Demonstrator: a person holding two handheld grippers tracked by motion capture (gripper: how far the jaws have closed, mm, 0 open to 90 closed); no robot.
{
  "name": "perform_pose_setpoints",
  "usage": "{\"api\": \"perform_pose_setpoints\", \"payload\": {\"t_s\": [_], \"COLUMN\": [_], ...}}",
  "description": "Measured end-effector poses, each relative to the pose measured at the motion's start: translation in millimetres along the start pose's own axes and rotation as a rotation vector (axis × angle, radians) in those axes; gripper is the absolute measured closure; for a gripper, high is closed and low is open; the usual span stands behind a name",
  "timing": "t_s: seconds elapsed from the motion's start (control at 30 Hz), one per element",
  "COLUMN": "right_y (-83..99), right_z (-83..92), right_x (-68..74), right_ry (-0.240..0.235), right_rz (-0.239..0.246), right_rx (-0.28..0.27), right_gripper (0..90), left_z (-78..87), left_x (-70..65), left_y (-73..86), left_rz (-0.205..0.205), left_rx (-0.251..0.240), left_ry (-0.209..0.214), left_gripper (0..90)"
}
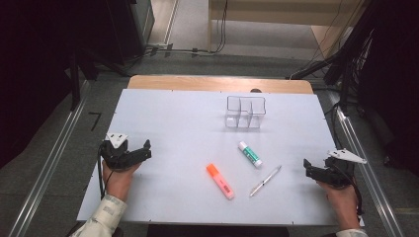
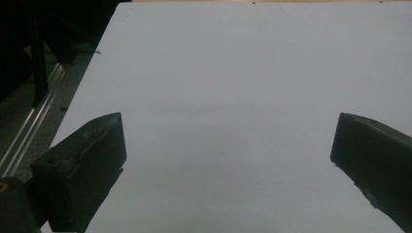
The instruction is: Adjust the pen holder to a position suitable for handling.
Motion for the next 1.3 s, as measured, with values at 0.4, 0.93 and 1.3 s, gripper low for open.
{"api": "perform_pose_setpoints", "payload": {"t_s": [0.4, 0.93, 1.3], "right_y": [-2.7, -35.5, -70.5], "right_z": [-4.6, -21.3, -42.1], "right_x": [3.4, 17.4, 34.9], "right_ry": [-0.023, -0.037, -0.056], "right_rz": [0.005, 0.019, 0.028], "right_rx": [0.011, -0.003, -0.040], "right_gripper": [4.5, 4.9, 12.0], "left_z": [-3.5, -25.7, -52.8], "left_x": [-2.8, -39.4, -73.6], "left_y": [0.0, -22.9, -33.0], "left_rz": [-0.005, -0.031, -0.086], "left_rx": [0.013, 0.017, 0.045], "left_ry": [0.001, 0.041, 0.074], "left_gripper": [0.0, 3.2, 6.5]}}
Point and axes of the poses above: each handheld gripper's, and its own axes: z roughly backward along the jaws, y roughly out of its underside, x roughly to its left, the point moved 3 cm from there along -z, roughly forward along the jaws, and after that the axes turned 3 degrees about z, right-handed, at the moved point
